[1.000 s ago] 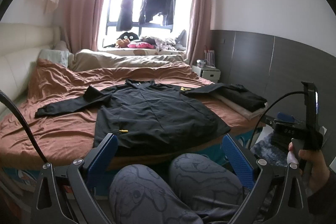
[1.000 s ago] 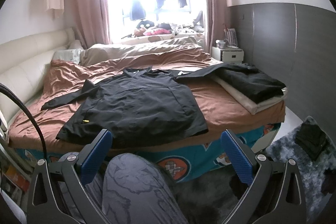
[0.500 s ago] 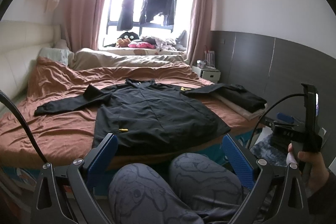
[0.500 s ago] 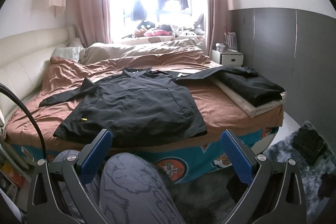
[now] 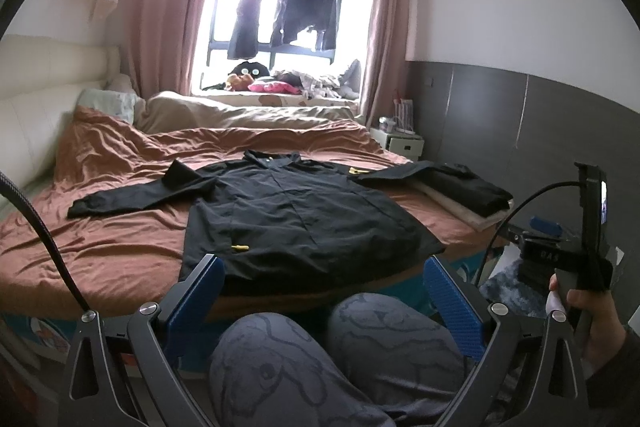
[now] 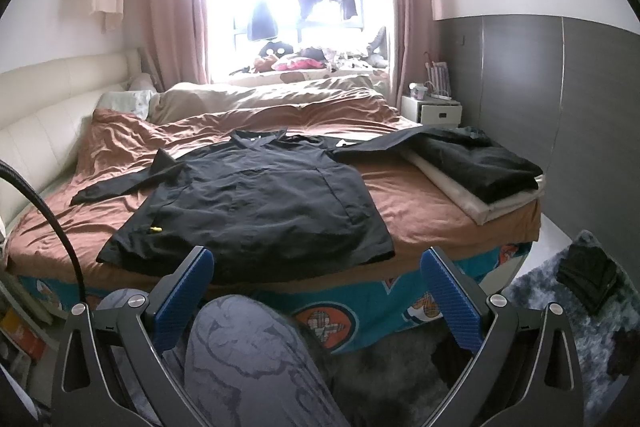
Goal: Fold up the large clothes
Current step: 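Move both tools forward over the black shirt toward its sleeves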
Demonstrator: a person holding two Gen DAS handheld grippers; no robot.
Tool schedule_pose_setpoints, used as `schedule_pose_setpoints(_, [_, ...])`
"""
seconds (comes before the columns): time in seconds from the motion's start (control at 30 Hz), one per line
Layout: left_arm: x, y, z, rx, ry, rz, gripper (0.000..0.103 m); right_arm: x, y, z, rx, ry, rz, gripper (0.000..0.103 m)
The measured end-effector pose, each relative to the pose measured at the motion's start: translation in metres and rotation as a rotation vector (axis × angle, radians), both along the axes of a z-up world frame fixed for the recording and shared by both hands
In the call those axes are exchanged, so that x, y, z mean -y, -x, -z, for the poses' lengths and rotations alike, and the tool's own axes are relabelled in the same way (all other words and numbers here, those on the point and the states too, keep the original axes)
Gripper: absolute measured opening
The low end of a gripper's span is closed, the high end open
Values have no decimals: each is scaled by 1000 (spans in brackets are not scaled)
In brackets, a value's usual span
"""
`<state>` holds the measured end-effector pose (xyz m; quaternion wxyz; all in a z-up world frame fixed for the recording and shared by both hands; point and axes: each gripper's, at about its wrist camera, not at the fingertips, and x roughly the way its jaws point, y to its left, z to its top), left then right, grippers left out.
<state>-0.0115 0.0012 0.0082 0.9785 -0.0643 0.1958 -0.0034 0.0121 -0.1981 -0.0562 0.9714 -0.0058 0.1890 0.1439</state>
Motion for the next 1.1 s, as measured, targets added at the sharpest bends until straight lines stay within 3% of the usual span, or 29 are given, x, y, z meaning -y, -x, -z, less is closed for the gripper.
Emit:
schedule_pose_setpoints(0.7, [-87, -53, 26, -81, 37, -154, 100, -66, -105, 10, -47, -36, -94, 103])
schedule_pose_setpoints(1.1, [-173, -129, 41, -151, 58, -259, 98, -124, -198, 15, -129, -47, -174, 103])
